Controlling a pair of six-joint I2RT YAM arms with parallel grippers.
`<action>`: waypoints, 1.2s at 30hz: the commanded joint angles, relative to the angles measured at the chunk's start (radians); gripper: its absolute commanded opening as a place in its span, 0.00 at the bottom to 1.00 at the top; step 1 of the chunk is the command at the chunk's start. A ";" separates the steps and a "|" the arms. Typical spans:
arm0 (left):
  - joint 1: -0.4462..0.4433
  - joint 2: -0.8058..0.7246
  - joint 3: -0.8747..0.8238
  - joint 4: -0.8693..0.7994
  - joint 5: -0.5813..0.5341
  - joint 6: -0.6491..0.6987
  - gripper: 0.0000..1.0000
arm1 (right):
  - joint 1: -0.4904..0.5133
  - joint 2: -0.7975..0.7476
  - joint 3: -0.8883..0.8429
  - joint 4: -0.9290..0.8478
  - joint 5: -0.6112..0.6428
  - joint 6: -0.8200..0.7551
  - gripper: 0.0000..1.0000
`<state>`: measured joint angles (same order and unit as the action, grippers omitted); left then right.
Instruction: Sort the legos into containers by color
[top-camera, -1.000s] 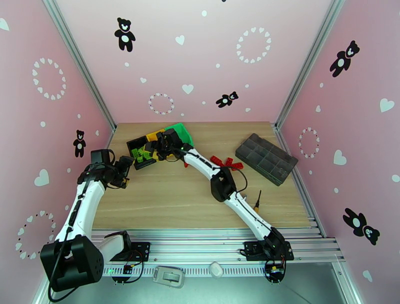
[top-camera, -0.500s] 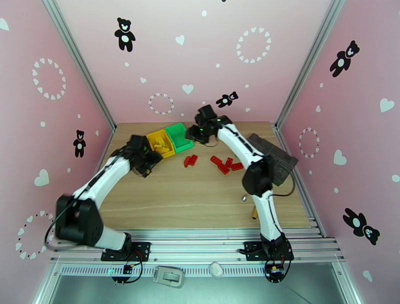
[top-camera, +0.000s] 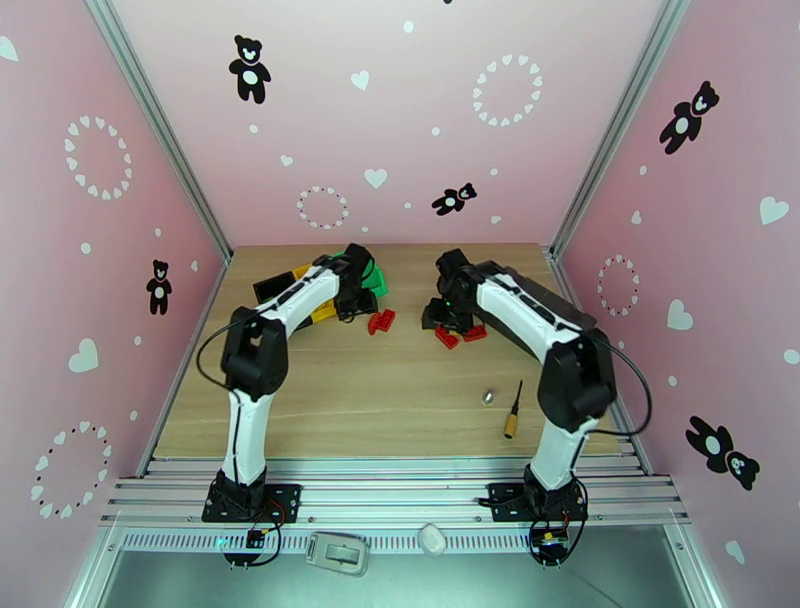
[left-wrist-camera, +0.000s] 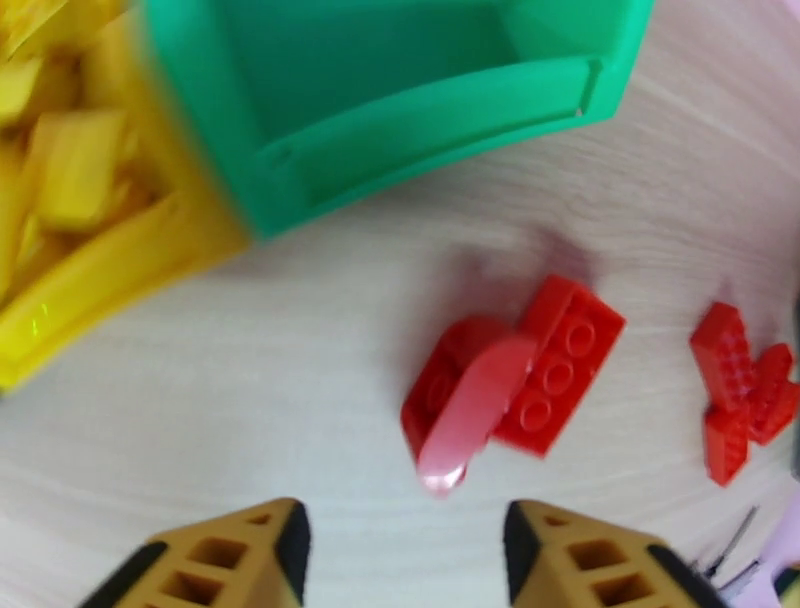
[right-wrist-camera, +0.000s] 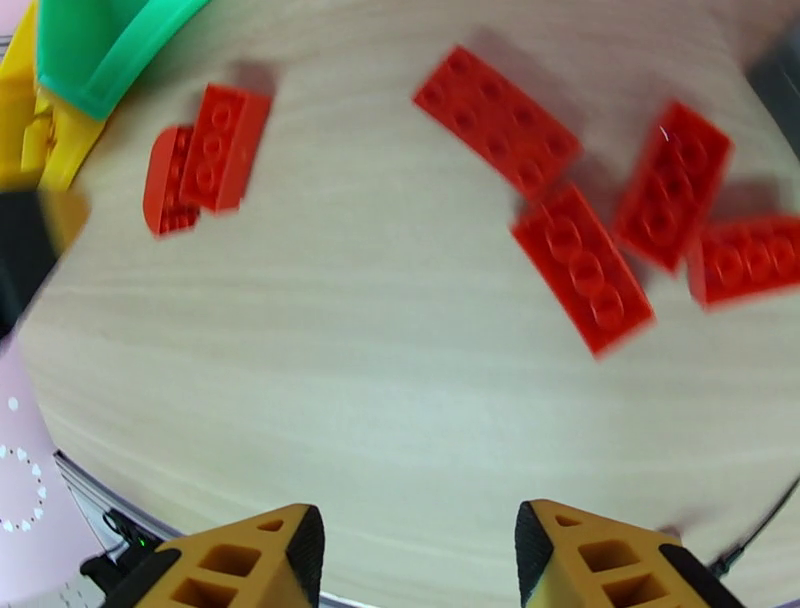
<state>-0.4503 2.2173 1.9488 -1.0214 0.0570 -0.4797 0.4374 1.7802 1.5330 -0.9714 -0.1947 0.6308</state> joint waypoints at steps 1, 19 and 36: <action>-0.013 0.047 0.074 -0.095 -0.042 0.091 0.53 | -0.002 -0.062 -0.054 0.026 0.007 0.029 0.56; -0.065 0.006 -0.114 0.002 -0.049 0.157 0.62 | 0.000 -0.045 -0.029 0.037 -0.025 0.068 0.56; -0.065 0.260 0.286 -0.157 -0.095 0.170 0.52 | 0.010 -0.011 0.018 0.014 -0.029 0.076 0.56</action>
<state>-0.5159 2.4470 2.1921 -1.1103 -0.0086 -0.3244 0.4423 1.7512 1.5131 -0.9401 -0.2264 0.7006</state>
